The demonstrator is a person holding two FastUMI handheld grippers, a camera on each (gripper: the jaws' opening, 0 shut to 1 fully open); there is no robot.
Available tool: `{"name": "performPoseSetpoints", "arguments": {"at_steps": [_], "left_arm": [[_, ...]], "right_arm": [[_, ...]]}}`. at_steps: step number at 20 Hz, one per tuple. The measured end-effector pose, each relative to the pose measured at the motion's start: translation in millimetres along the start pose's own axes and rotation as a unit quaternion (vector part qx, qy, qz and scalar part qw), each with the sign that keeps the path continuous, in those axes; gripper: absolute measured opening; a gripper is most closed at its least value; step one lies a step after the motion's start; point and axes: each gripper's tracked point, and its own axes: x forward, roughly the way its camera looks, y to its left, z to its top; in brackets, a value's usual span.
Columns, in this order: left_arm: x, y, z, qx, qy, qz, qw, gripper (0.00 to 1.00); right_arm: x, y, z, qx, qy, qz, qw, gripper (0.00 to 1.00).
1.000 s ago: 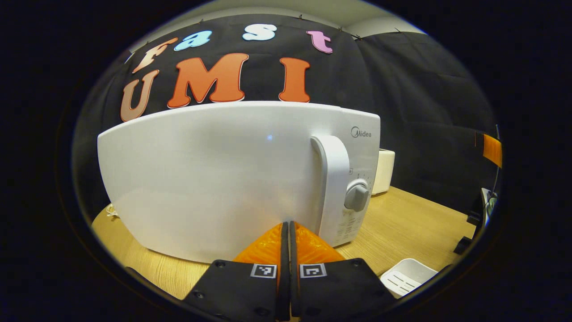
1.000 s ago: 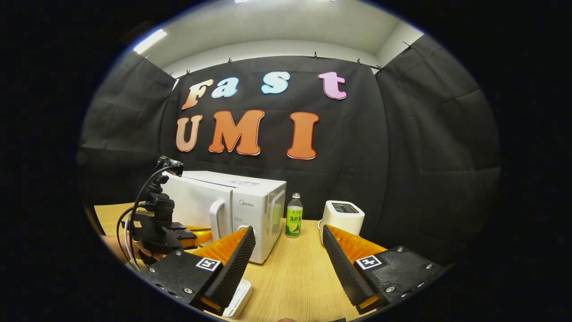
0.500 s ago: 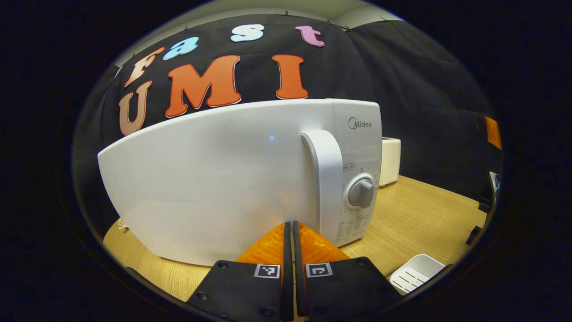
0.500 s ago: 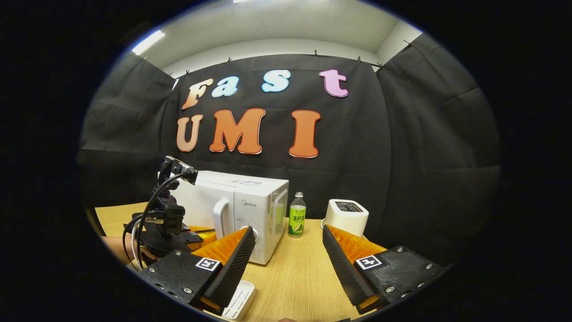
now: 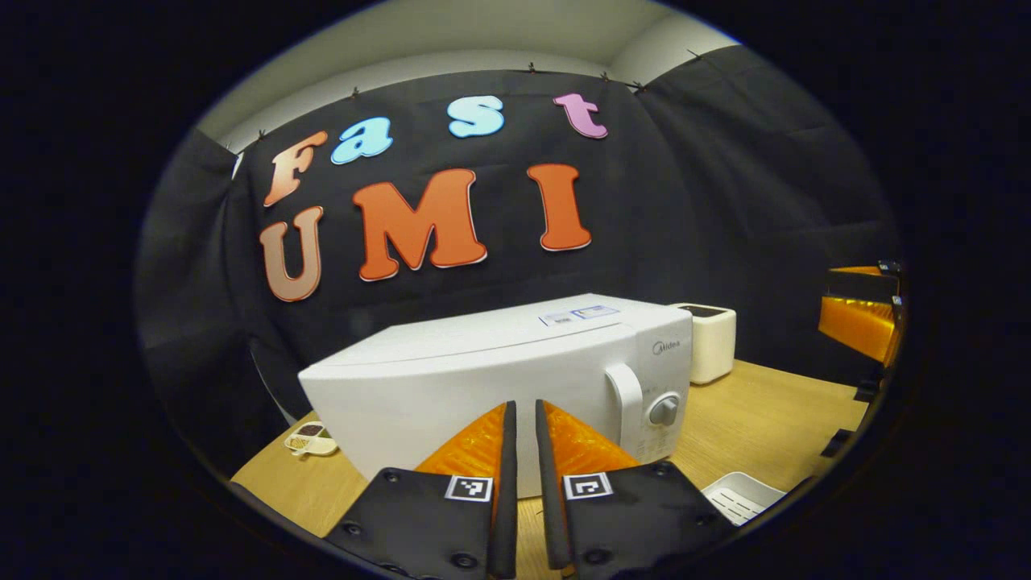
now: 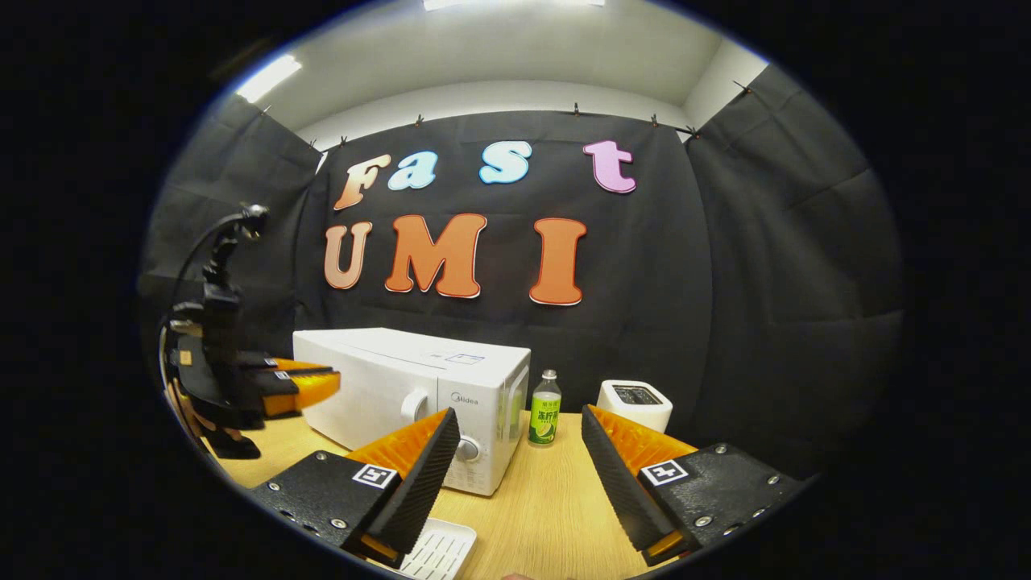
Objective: Open the microwave oven with the left hand, put the food in, and close the microwave oven.
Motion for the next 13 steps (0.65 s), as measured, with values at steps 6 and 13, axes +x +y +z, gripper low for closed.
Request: {"name": "performPoseSetpoints", "arguments": {"at_steps": [6,13], "left_arm": [[-61,77,63,-0.028,-0.045,0.063,0.997,0.59],[-124,169,127,-0.049,-0.082,0.136,0.986,0.87]], "right_arm": [[0,25,44,-0.001,-0.034,0.026,0.999,0.94],[6,10,93,0.026,-0.063,0.002,0.998,0.94]]}}
